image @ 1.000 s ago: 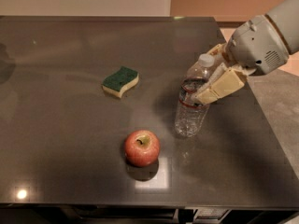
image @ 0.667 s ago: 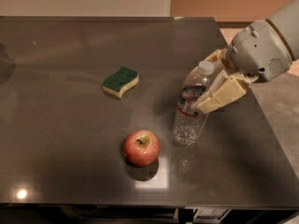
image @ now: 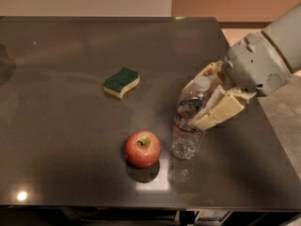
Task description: Move water bottle near apple
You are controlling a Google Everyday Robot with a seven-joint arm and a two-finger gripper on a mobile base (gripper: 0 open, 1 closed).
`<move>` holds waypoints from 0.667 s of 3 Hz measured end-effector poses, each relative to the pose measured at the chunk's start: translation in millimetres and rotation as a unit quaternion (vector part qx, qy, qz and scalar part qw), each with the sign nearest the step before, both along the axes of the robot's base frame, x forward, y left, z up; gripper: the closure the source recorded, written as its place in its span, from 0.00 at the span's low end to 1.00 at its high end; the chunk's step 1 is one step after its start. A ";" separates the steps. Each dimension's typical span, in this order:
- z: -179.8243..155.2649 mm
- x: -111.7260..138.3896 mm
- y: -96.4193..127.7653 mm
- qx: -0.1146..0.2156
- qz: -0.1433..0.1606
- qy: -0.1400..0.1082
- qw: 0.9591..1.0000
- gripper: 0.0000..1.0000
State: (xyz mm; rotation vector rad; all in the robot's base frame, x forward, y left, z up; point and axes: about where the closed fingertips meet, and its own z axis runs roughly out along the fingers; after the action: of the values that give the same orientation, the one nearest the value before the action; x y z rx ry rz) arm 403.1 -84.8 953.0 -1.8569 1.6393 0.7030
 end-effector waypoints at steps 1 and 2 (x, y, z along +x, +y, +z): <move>-6.5 -5.9 3.2 0.000 0.003 0.000 1.000 0.59; -9.3 -7.7 5.6 0.005 0.002 0.002 1.000 0.36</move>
Offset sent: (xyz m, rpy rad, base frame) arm -0.0102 0.0039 -0.0143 0.0271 0.0150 -0.0012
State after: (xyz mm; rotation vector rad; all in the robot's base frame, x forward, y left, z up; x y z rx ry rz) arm 395.4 -79.2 943.8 -1.8527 1.6313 0.7155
